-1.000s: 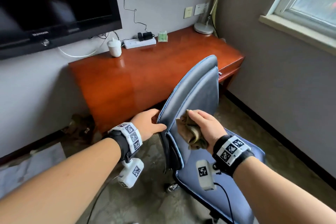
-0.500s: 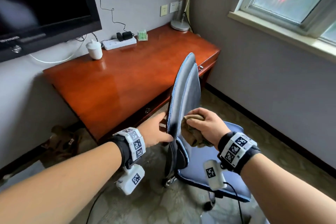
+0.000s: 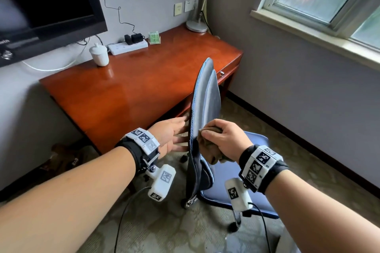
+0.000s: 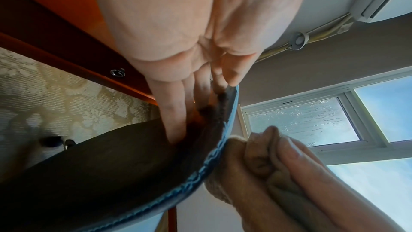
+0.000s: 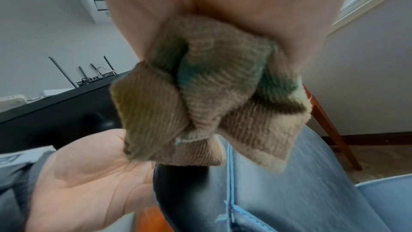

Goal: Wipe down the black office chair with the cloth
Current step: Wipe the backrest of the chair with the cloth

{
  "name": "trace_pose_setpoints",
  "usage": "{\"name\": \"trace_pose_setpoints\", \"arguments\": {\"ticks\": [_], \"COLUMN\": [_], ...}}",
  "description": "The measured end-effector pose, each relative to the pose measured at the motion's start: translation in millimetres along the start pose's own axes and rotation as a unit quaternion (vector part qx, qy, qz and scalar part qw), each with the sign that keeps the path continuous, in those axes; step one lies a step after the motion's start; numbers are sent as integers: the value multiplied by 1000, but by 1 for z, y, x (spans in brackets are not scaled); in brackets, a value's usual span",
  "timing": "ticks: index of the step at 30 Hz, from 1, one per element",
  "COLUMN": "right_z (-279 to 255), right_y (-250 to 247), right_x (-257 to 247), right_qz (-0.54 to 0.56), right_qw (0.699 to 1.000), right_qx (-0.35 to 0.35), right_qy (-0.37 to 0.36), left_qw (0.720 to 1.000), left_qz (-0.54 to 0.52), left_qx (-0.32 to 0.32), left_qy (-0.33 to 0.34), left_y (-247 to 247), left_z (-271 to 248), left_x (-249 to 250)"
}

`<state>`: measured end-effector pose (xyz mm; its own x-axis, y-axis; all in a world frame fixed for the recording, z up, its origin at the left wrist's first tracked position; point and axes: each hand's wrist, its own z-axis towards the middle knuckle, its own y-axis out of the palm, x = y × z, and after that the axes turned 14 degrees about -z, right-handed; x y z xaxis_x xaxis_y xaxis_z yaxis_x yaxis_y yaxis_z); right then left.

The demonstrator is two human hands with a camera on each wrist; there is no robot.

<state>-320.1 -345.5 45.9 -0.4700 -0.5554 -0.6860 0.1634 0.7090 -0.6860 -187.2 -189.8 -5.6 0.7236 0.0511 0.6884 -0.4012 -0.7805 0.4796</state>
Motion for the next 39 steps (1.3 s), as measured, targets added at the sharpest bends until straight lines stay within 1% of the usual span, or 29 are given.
{"name": "trace_pose_setpoints", "arguments": {"ticks": [3, 8, 12, 14, 18, 21, 25, 27, 32, 37, 39], "right_z": [1, 9, 8, 4, -6, -1, 15, 16, -6, -31, -32], "right_y": [4, 11, 23, 28, 32, 29, 28, 30, 38, 42, 36], "right_x": [1, 5, 12, 15, 15, 8, -4, -6, 11, 24, 25], "right_qz": [-20, -98, -115, -127, -177, -217, -187, -183, -160, -188, -164], "right_qw": [1000, 994, 991, 989, 979, 971, 978, 979, 985, 979, 983], "right_qx": [9, 5, 31, 30, -7, 7, 53, 58, 33, 3, -19], "right_qy": [-6, -49, -55, -66, -98, -97, -71, -63, -62, -74, -77], "left_qw": [1000, 998, 996, 994, 994, 995, 995, 996, 995, 994, 995], "left_qz": [2, 14, -3, -12, -21, -21, -27, -31, -30, -36, -36], "left_qx": [-12, -31, -48, -55, -52, -57, -41, -37, -53, -68, -65], "left_qy": [-14, -56, -81, -89, -89, -83, -85, -81, -79, -73, -72], "left_y": [3, 9, 6, 5, 3, 3, 3, 3, 1, 1, 3], "left_z": [-4, -8, -7, -7, -5, -5, -4, -4, -7, -13, -13], "left_x": [3, 2, -5, -7, -12, -16, -17, -17, -20, -28, -30]}}
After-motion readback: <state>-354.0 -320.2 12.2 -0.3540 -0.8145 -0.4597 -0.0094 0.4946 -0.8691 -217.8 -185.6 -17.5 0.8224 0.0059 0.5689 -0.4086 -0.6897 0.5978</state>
